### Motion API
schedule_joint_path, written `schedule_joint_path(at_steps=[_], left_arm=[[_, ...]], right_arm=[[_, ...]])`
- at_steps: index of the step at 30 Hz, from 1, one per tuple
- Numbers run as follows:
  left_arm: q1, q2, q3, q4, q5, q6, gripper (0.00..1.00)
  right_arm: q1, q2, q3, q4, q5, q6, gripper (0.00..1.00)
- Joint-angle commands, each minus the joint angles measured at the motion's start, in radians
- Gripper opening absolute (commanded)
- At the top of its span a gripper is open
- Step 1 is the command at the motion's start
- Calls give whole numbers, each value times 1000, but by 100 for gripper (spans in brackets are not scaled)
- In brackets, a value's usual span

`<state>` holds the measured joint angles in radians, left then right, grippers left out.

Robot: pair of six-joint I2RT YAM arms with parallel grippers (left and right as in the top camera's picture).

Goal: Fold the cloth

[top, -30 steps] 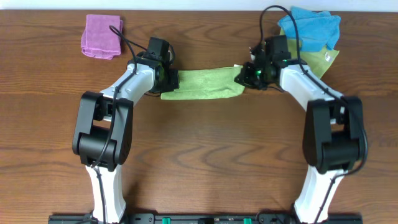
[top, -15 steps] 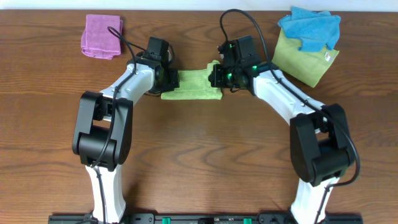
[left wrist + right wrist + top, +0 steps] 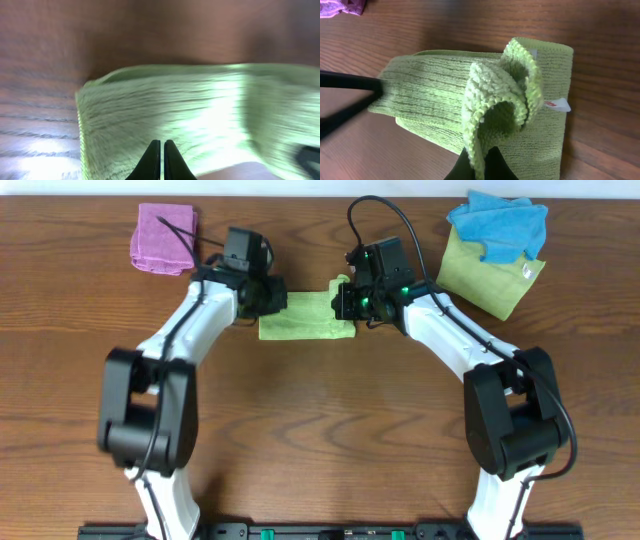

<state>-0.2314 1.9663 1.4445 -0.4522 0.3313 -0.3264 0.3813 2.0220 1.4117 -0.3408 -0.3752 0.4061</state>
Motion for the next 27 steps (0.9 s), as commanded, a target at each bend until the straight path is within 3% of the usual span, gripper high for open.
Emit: schedule_joint_path(at_steps=[1, 6, 12, 19, 27], left_arm=[[14, -110, -1, -12, -8, -11, 6], [77, -225, -1, -123, -133, -11, 6], [230, -295, -1, -256, -155, -9, 6], [488, -312, -1, -351, 18, 71, 6], [558, -312, -1, -421, 77, 130, 6]], right_arm=[[32, -6, 0, 9, 3, -2, 2], [53, -6, 0, 13, 6, -2, 2], [89, -6, 0, 27, 37, 2, 2], [141, -6, 0, 75, 63, 9, 2], [193, 6, 0, 161, 136, 12, 1]])
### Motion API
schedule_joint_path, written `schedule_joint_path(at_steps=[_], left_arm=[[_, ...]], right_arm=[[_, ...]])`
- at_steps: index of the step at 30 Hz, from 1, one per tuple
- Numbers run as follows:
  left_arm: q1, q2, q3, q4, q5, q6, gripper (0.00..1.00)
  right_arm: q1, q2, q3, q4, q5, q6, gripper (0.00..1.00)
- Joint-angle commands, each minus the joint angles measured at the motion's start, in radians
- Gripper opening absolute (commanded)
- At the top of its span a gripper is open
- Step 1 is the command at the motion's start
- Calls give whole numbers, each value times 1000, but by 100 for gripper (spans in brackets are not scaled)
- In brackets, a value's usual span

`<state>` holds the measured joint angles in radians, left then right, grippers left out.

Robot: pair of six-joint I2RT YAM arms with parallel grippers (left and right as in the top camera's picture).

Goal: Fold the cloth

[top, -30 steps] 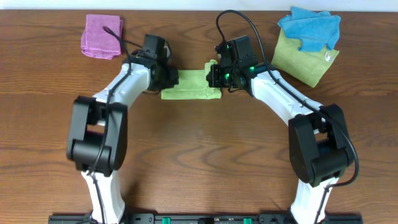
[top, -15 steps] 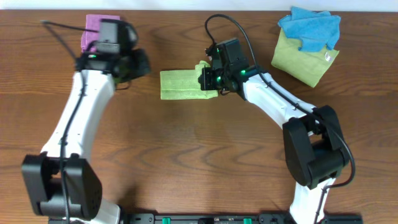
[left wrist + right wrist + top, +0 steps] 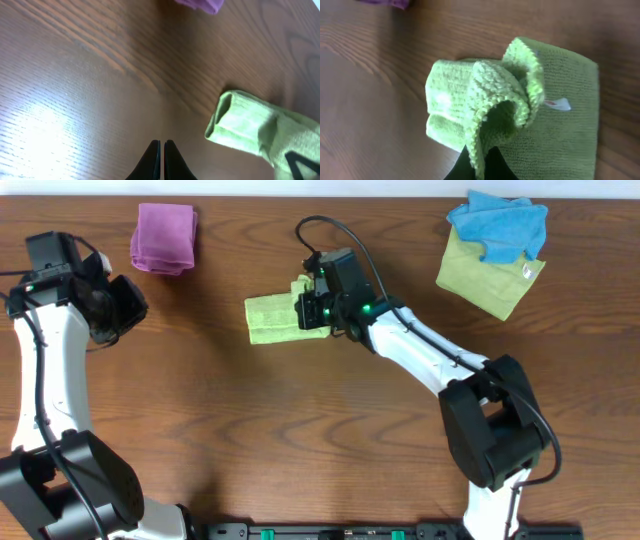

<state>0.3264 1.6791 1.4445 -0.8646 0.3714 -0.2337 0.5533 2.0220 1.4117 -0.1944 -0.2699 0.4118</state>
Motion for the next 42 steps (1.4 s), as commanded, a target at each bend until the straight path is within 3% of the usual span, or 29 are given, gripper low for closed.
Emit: schedule_joint_path(at_steps=[1, 11, 28, 42], left_arm=[[0, -25, -1, -12, 42, 40, 6], [0, -25, -1, -21, 44, 40, 6], [0, -25, -1, -25, 46, 40, 6], [0, -25, -1, -44, 48, 40, 6]], right_arm=[[26, 16, 0, 21, 31, 6, 1], [71, 71, 0, 38, 65, -28, 2], [135, 71, 3, 49, 374, -140, 1], [167, 105, 8, 135, 327, -140, 1]])
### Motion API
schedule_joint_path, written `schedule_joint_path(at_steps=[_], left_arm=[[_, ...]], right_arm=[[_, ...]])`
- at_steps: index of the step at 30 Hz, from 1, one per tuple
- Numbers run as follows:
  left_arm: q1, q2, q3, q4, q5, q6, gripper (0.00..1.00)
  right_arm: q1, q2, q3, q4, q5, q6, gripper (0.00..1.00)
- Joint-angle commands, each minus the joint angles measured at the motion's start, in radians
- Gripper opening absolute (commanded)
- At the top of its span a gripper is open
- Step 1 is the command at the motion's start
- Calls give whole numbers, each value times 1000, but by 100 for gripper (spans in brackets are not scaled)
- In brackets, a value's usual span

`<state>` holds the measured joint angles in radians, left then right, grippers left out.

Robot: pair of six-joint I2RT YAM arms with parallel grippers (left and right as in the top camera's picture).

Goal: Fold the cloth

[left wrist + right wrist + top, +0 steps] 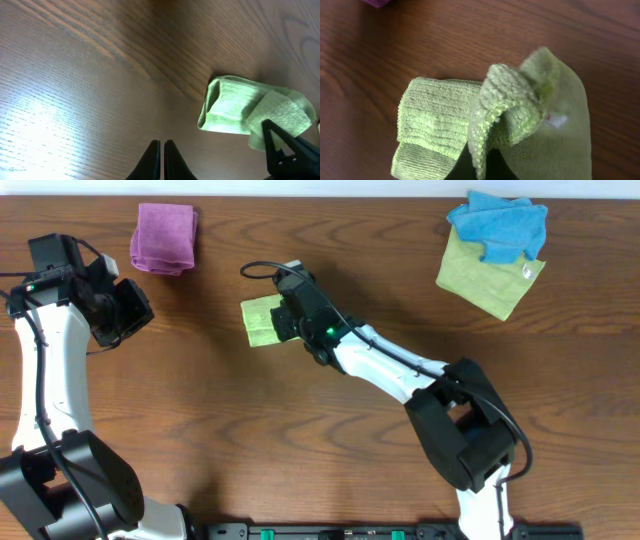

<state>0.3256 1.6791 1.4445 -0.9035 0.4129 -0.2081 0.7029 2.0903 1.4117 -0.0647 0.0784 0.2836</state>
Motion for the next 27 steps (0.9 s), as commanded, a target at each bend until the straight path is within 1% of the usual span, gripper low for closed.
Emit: schedule_joint_path(at_steps=[1, 6, 7, 8, 9, 10, 11, 12, 14, 15, 19, 22, 25, 27], left_arm=[[1, -25, -1, -5, 6, 14, 6], [1, -25, -1, -5, 6, 14, 6], [1, -25, -1, -5, 6, 15, 6], [1, -25, -1, -5, 6, 15, 6], [1, -25, -1, -5, 6, 18, 6], [1, -25, -1, -4, 6, 23, 6], [2, -25, -1, -4, 3, 22, 6], [2, -25, -1, -4, 3, 23, 6], [2, -25, -1, -4, 3, 23, 6], [2, -25, -1, -4, 3, 25, 6], [2, -25, -1, -5, 3, 30, 6], [2, -25, -2, -6, 2, 46, 6], [2, -24, -5, -5, -34, 56, 6], [2, -24, -11, 0, -35, 56, 6]], right_arm=[[22, 37, 8, 7, -24, -12, 2], [32, 37, 8, 9, -35, -12, 2], [32, 37, 8, 9, -53, -12, 5], [32, 37, 8, 9, -88, -11, 16], [32, 37, 8, 9, -168, -11, 21], [32, 36, 8, 9, -228, -11, 20], [32, 36, 8, 8, -282, -11, 24], [32, 36, 8, 9, -333, -4, 38], [36, 36, 8, 9, -359, 0, 85], [39, 36, 8, 9, -354, 0, 99], [31, 36, 13, 9, -329, 5, 99], [15, 32, 32, 4, -329, 37, 99], [-4, 6, 69, -57, -269, 33, 99], [-17, -21, 106, -121, -236, -7, 99]])
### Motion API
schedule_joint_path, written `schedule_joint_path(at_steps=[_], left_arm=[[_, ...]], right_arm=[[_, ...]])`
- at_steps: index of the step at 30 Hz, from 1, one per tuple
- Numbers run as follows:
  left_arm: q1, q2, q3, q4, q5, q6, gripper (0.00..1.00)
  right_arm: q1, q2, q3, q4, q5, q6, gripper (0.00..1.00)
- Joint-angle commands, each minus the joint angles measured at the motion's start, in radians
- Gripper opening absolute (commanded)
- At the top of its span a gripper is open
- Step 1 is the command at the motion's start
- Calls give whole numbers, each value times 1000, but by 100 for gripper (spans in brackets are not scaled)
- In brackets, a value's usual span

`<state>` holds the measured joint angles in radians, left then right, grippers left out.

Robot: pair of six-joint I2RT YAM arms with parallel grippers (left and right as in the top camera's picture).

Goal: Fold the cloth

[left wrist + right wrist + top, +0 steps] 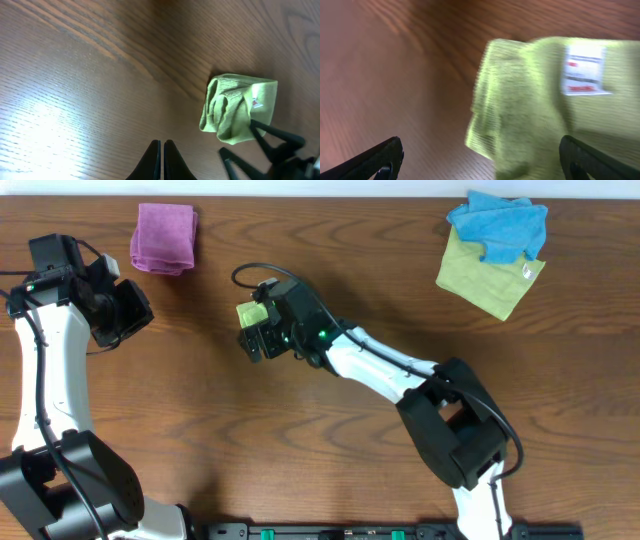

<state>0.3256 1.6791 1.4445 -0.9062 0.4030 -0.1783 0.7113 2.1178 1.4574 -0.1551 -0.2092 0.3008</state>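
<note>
The light green cloth (250, 312) lies on the table as a small, slightly bunched folded packet with its white tag (582, 70) facing up. The left wrist view also shows the cloth (235, 107). My right gripper (480, 146) is open, just over the cloth's near-left edge, its fingers (385, 156) spread wide with nothing between them. In the overhead view this right gripper (258, 340) sits right beside the cloth. My left gripper (161, 143) is shut and empty, far left of the cloth, seen from above as the left gripper (112, 312).
A folded purple cloth (165, 237) lies at the back left. At the back right a blue cloth (497, 222) sits on top of another green cloth (485, 280). The brown wooden table (300, 450) carries everything.
My right gripper was shut on a raised fold of the green cloth; now it is open and the fold lies on the packet, tag up. The left arm has not moved.
First both grippers were at the long green cloth, the left shut at its left end, the right shut on its lifted right end. Then the left arm stood far left while the right held the end further left over the cloth. Now that end is let go.
</note>
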Motion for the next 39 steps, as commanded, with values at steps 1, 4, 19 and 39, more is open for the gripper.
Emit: schedule_joint_path(at_steps=[1, 4, 19, 39], left_arm=[[2, -24, -15, 7, -26, 26, 6], [2, -24, -27, 13, -26, 26, 6], [1, -24, -35, 13, -19, 26, 13], [1, -24, -35, -20, 52, 26, 60]], right_arm=[[-32, -63, 80, -66, 63, -48, 99], [-44, -86, 117, -135, 122, -93, 99], [-16, -45, 116, -238, 123, -89, 1], [33, 108, 116, -77, 79, -27, 2]])
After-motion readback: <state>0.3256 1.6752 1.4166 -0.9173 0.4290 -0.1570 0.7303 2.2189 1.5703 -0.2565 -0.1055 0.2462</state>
